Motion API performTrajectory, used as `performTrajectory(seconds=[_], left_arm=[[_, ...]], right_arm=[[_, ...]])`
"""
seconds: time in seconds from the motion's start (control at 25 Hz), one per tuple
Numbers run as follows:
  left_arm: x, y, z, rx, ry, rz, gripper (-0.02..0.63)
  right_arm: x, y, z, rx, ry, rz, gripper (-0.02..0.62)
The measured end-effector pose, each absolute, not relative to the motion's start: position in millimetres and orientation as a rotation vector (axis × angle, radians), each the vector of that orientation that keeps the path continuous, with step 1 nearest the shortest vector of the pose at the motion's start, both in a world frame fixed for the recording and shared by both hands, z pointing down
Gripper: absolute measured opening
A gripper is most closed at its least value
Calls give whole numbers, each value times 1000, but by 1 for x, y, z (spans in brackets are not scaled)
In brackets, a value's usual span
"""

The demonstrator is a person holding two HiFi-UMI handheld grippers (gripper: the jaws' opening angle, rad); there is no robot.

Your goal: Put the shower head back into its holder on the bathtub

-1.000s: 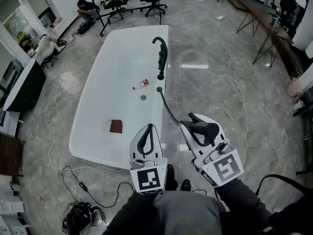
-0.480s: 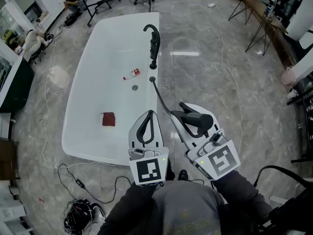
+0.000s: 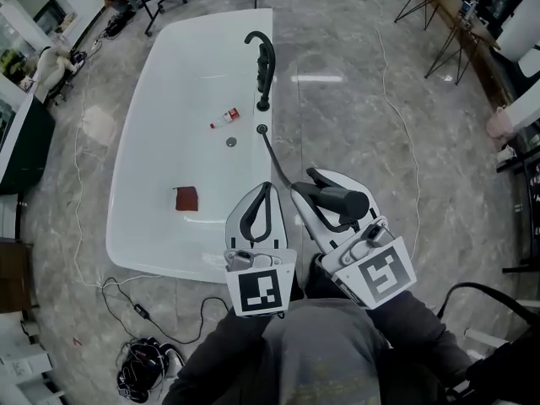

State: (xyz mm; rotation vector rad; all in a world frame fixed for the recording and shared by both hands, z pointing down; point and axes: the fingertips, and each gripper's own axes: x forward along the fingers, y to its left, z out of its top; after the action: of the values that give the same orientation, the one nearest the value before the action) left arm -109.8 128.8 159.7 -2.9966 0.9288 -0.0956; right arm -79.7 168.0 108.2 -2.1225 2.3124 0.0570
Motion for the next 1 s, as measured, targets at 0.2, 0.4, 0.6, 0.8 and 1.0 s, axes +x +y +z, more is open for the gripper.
performTrajectory(seconds=[0.2,0.4,0.6,0.8,1.0], left_arm=[[-95,125,169,-2985,962,-134,2],[-75,126,171,-2974,978,-166,2],[-61,123,174,-2957,1011,-187,2],[-55,124,174,-2932,1054,-190,2],[-52,130,169,-2897,1102,-171,2]], right_arm=[[-61,164,111,-2090,2298,68,121],[-40,165,115,-2085,2317,21,121],[-24,164,118,-2058,2333,5,121],[-16,165,120,-2019,2353,9,121],[-12,171,116,-1974,2385,33,121]])
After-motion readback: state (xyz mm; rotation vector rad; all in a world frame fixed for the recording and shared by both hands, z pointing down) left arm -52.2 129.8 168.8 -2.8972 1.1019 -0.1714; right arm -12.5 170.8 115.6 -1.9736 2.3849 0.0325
